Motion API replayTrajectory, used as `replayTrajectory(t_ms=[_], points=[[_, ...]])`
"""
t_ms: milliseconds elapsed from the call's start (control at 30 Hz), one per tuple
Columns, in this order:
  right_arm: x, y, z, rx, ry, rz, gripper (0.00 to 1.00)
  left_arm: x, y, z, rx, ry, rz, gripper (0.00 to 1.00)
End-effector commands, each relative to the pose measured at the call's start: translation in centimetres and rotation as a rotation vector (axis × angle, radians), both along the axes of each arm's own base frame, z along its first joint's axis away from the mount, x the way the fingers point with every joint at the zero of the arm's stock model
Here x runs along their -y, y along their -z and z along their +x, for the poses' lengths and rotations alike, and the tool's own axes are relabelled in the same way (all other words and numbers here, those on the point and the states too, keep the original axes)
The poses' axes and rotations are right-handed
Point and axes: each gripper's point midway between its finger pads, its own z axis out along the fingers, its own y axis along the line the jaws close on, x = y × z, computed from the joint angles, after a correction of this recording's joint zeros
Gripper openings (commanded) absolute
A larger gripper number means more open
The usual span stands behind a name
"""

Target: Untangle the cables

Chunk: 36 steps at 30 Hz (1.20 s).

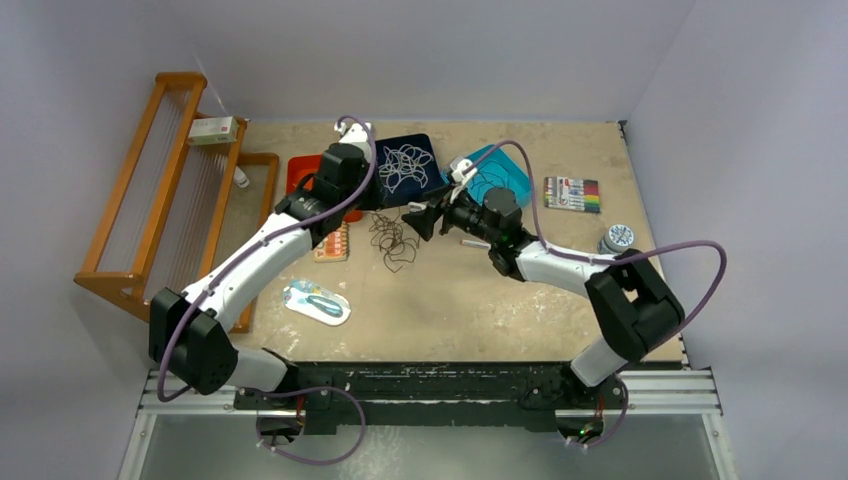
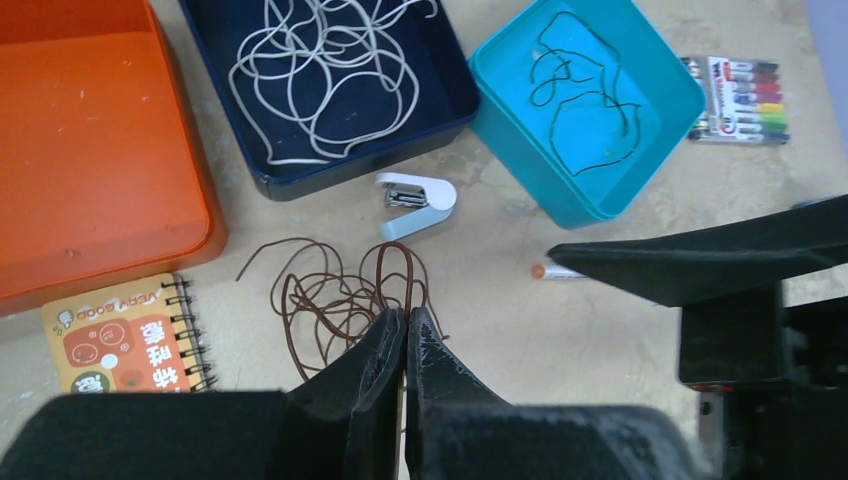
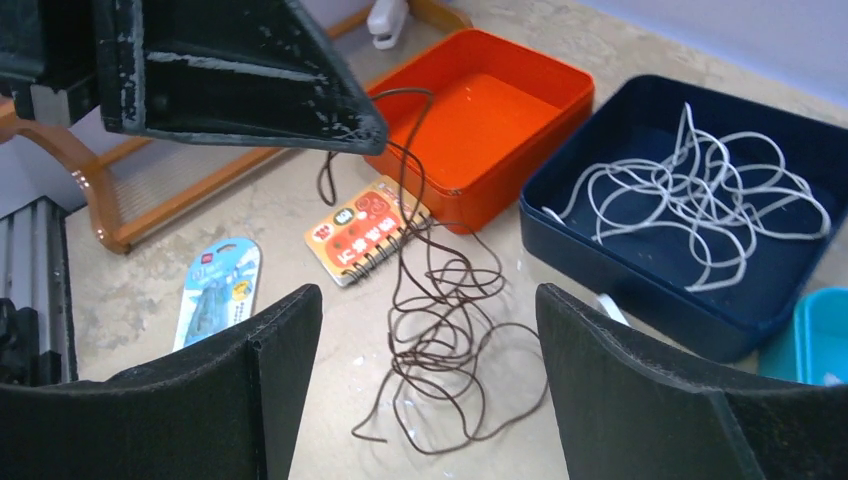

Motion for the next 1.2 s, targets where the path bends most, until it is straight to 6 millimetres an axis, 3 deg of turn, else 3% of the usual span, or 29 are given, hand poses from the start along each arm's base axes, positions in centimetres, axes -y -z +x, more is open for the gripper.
replayTrajectory(t_ms=[0,233,700,800,1000,1167], points=[[-1.8,-2.7,0.4,0.141,-0.019,0.088,0.80,1.3,-4.1,-0.5,0.064,0.071,-0.053,0.00],[-3.5,-3.1,1.6,0.208,-0.027,0.130,0.80,1.9,-6.0,-1.1,0.065,0.100,-0.097,0.00],[-4.3,-4.1,5.7,0.227,0.093,0.193,0.72,2.2,-10.3,-2.4,0.109,0.133,-0.163,0.00],[-5.1,-3.4,6.1,0.206,0.071,0.184,0.69,2.7,-11.4,-2.8,0.119,0.154,-0.201,0.00],[-6.2,-0.8,5.0,0.150,0.033,0.140,0.67,3.0,-14.7,-2.7,0.181,0.166,-0.248,0.00],[-6.2,2.1,4.1,0.094,0.023,0.085,0.66,3.4,-18.7,-2.4,0.256,0.176,-0.295,0.00]])
